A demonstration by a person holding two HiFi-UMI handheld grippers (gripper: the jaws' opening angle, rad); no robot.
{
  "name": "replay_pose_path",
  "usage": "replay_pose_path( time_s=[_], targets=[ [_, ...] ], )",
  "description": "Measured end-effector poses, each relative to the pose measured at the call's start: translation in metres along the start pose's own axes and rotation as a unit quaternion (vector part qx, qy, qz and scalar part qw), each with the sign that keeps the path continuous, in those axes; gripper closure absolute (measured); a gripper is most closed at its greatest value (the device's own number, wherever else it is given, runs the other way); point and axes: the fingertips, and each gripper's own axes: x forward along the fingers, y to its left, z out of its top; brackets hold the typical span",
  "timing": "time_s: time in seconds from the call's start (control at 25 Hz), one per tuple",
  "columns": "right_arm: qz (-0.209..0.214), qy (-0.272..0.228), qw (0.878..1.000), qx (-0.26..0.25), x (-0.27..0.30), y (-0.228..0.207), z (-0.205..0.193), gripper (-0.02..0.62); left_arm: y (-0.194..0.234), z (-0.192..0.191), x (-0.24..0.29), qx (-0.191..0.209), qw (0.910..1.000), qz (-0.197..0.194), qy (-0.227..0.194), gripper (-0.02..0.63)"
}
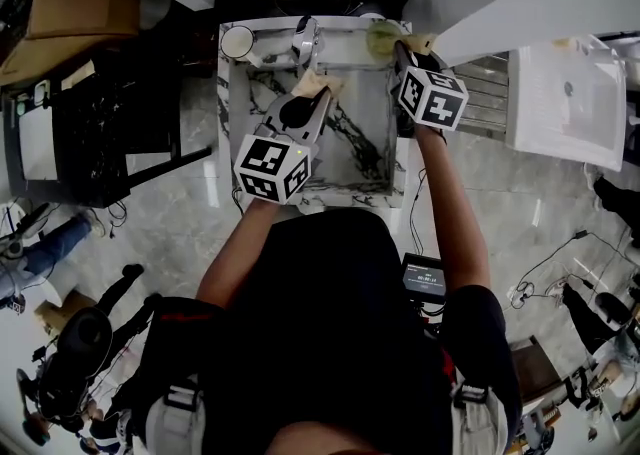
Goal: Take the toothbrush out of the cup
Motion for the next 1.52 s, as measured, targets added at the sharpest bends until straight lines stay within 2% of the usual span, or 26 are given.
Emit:
replay_pose_path(
  time_s=[0.32,0.72,0.96,1.52],
  targets=[
    [-0.004,0.013,1.0,-0.021,0.001,0.002,0.003,0.505,-0.001,0.004,-0.005,-0.005,1.0,0.001,-0.006,0.569],
    [0.013,-0.001,0.999,-0.045,-0.007,0.014,0.015,0.517,-0.001,0.01,-0.014,-0.004,0.9998,0.013,-0.015,0.569],
    [0.016,-0.017,0.998,-0.057,-0.022,0.019,0.028,0.517,-0.002,0.019,-0.019,0.001,0.9995,0.017,-0.025,0.569],
    [0.014,-0.065,0.997,-0.05,-0.075,0.041,0.055,0.517,-0.002,0.031,-0.048,0.013,0.9989,0.008,-0.044,0.569]
  ],
)
